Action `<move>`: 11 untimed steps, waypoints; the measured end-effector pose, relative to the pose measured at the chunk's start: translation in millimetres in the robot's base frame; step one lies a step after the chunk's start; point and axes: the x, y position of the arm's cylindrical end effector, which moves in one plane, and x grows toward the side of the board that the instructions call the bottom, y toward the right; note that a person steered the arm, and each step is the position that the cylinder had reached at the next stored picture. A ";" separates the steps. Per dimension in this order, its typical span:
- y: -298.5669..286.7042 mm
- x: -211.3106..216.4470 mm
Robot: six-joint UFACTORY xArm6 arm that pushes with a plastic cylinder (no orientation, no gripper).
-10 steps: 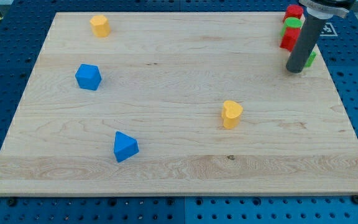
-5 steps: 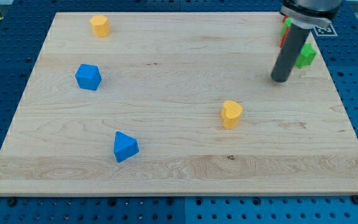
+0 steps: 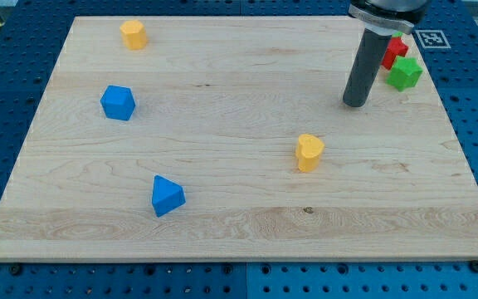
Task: Move the yellow heart below to the green star
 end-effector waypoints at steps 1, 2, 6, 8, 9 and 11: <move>-16.5 9.4; -69.5 48.8; -167.8 92.0; -186.9 94.8; -191.6 97.1; -154.6 98.9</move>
